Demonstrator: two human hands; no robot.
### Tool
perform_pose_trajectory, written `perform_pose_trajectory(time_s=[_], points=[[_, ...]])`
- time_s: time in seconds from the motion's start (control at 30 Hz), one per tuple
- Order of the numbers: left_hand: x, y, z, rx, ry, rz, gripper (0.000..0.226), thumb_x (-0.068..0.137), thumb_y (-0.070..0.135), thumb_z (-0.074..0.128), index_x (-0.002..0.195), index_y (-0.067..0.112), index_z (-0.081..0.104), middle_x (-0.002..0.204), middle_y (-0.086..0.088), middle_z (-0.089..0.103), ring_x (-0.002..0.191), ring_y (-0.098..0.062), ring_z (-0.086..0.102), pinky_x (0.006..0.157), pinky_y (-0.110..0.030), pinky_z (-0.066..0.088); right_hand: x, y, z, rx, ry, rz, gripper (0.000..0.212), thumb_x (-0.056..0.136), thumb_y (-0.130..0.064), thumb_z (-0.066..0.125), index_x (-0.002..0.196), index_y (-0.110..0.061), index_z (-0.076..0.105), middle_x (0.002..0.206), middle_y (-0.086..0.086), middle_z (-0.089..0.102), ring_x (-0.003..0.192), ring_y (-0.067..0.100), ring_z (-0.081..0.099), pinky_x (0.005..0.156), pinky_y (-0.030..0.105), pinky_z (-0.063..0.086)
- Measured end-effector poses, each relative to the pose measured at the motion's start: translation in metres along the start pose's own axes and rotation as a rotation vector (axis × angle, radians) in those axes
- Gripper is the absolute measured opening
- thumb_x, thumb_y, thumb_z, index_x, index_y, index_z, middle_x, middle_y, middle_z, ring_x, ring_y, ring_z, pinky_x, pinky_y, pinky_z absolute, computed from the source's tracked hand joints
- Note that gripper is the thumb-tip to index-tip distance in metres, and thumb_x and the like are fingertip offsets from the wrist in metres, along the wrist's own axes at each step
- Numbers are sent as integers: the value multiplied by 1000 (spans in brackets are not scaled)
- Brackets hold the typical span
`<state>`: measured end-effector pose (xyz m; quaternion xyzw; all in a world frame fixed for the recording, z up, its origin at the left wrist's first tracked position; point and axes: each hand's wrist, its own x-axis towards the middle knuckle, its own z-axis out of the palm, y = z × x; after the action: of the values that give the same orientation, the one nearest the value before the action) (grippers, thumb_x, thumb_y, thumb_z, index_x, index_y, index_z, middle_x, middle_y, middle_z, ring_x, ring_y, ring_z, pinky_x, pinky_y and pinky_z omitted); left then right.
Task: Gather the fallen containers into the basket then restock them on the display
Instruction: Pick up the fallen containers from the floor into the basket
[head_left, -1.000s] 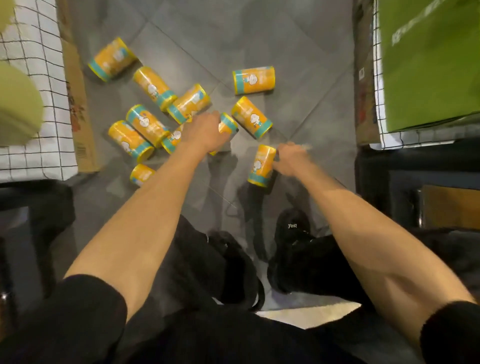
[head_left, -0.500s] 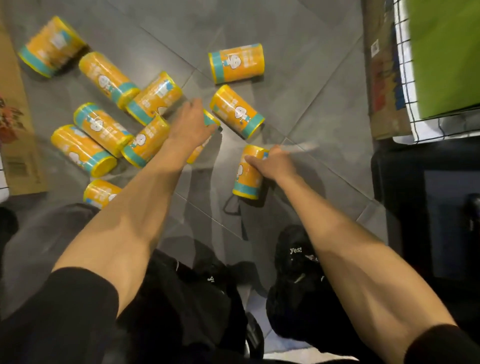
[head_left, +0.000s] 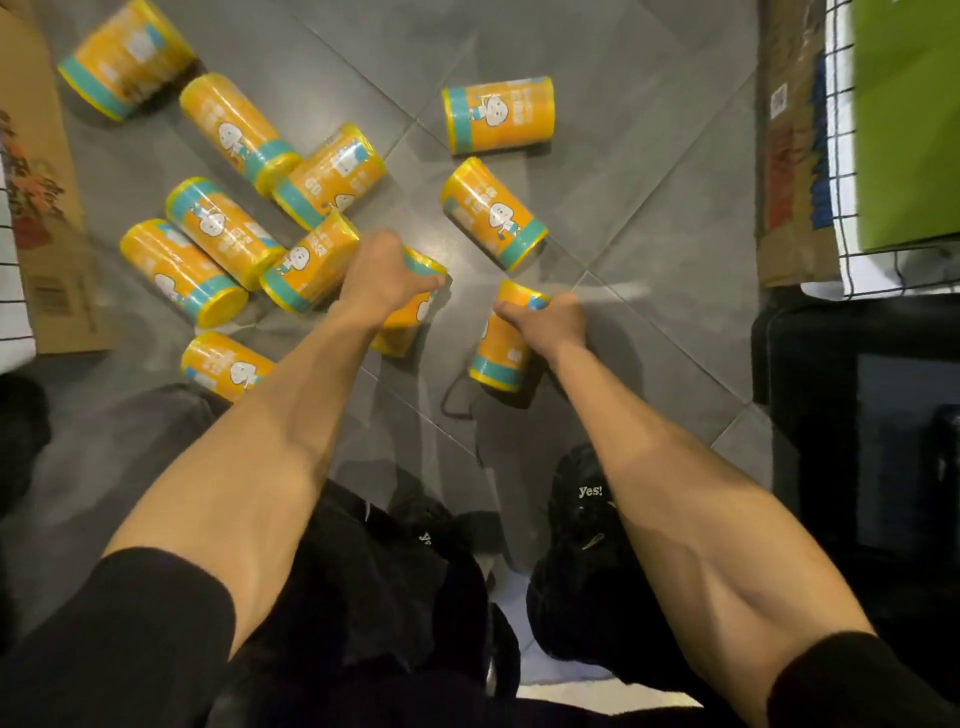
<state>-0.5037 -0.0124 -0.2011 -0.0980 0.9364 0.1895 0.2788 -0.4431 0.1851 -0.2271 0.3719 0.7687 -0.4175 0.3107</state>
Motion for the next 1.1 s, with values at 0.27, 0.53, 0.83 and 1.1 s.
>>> perform_pose_trajectory(time_s=[0.27, 0.53, 0.83, 1.1], points=[[-126, 13, -98, -293, -32, -110, 81, 52, 64, 76, 114, 13, 65, 110, -8, 68, 106, -29, 60, 82, -38, 50, -139, -71, -76, -247, 6, -151, 71, 71, -45, 83, 125, -10, 55, 124, 9, 58, 113, 24, 57, 79, 26, 38], [-271, 70, -261, -485, 91, -119, 70, 63, 51, 80, 122, 17, 62, 117, -4, 67, 111, -23, 59, 88, -32, 48, -323, -168, -180, -230, -49, -317, 38, 67, -31, 85, 98, -20, 65, 101, 5, 66, 87, 18, 63, 74, 32, 51], [-427, 128, -415, -656, 307, -173, 67, 64, 43, 84, 124, 22, 60, 111, 7, 65, 104, -17, 61, 91, -30, 47, -491, -273, -286, -253, -169, -536, 63, 67, -36, 85, 122, -23, 57, 105, -9, 63, 97, 13, 62, 80, 31, 52], [-566, 161, -478, -800, 654, -237, 66, 68, 32, 88, 125, 18, 58, 107, 21, 59, 94, 2, 57, 84, -20, 50, -601, -334, -342, -284, -389, -930, 63, 67, -31, 90, 118, -29, 55, 106, -16, 62, 94, -6, 59, 78, 10, 46]])
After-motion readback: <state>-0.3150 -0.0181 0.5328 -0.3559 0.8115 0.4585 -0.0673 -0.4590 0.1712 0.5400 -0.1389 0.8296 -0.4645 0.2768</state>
